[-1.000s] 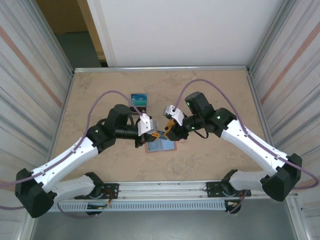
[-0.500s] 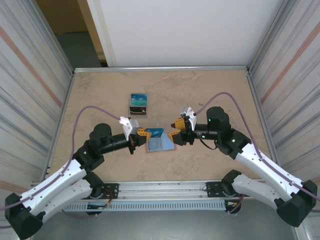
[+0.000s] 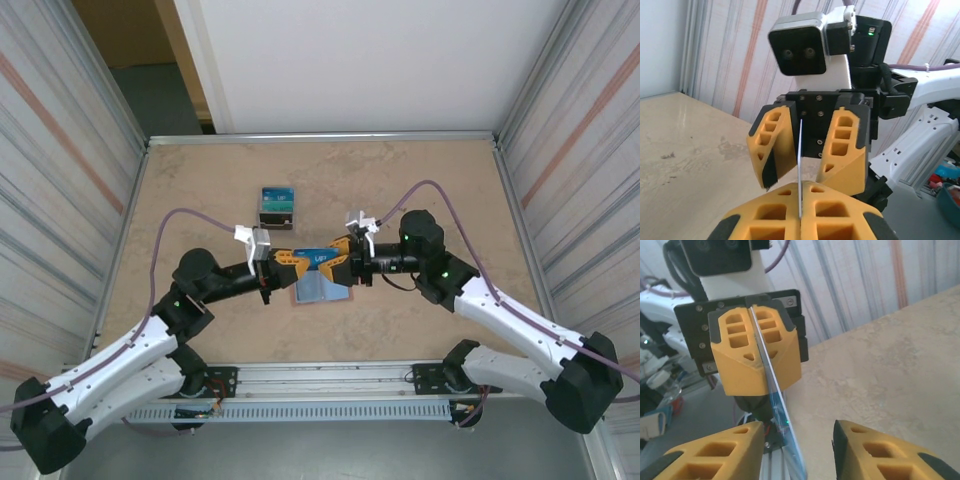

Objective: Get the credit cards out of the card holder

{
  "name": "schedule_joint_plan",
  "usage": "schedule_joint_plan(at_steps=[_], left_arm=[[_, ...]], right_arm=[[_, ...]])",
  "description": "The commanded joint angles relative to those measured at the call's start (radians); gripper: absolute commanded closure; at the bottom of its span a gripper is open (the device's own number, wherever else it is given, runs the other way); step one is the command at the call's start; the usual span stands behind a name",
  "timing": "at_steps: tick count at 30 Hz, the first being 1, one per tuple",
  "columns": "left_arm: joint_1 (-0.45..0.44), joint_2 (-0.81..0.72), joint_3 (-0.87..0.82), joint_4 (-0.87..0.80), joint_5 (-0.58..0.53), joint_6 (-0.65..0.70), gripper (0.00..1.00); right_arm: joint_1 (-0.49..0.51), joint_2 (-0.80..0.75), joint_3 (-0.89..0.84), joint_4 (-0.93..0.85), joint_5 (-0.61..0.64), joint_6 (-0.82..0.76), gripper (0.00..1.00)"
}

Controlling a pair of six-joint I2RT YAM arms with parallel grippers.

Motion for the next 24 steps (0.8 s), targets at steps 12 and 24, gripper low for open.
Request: schedule_joint_plan(at_steps=[12, 24], left_arm=[[-0.006, -0.066, 0.062, -0.197, -0.049, 0.079, 0.46], [-0.006, -0.066, 0.278, -0.650, -0.174, 0.373, 0.22]], right_arm=[[0.019, -0.019, 0.093, -0.180, 0.008, -0.114, 1.00], [0.023, 0.009, 0.194, -0.536, 0.107, -0.307, 1.00]])
